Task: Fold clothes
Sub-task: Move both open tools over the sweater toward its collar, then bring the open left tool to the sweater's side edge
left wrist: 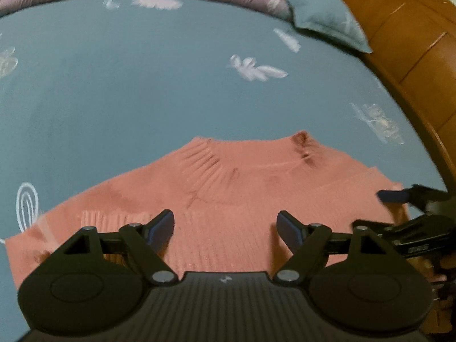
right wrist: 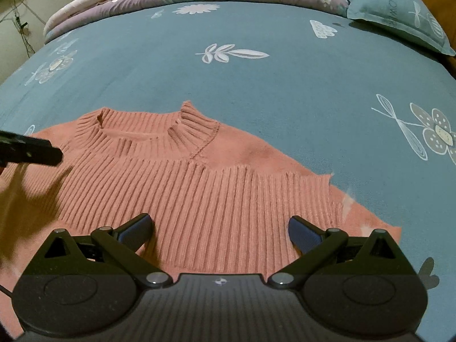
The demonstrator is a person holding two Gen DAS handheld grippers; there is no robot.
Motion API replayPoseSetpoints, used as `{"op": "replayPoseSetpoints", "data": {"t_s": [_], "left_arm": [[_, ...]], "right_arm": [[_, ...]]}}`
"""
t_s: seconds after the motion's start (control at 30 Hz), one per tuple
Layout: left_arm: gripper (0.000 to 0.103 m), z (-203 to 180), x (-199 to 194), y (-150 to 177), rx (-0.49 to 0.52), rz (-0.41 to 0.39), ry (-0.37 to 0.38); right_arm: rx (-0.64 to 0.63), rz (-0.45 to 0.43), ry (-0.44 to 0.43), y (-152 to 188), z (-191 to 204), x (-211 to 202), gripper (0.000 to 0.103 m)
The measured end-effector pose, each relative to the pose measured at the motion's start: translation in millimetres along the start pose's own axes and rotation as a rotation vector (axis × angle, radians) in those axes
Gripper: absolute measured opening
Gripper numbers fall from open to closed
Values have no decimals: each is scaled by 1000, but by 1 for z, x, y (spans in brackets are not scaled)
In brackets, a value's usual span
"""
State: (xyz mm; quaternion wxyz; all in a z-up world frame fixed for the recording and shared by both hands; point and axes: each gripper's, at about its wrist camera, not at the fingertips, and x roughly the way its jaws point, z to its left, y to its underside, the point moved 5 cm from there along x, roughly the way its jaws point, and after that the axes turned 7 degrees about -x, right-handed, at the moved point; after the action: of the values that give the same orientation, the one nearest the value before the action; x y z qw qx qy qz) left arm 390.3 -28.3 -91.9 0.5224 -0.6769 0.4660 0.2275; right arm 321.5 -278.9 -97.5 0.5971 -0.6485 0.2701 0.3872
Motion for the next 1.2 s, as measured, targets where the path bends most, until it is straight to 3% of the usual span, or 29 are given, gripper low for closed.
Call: {"op": "replayPoseSetpoints", "data": {"t_s": [0.2,0.37,0.6,0.7,0.93,1.2], "left_arm": [[79,6,-30,-6,-3,-47,11],[80,28,-71,4,-24,-69,-48],[81,79,-108,38,-109,-35,-111],[81,102,-108,55,-200,0,-68],[81,139,-77,85,-420,84,115],[85,147,-46,50,-431,69,293]], "right_arm": [[-1,10,18,-1,2,-1,103],[-13,22,21,-7,5,-5,103],[-72,-66,-59,-24,32,-28,103],[-104,-80,-86,-30,46,-32,103],[-136,-48,-80,-29,60,-30,103],[-143,-49,-53,-37,70,-35,103]]}}
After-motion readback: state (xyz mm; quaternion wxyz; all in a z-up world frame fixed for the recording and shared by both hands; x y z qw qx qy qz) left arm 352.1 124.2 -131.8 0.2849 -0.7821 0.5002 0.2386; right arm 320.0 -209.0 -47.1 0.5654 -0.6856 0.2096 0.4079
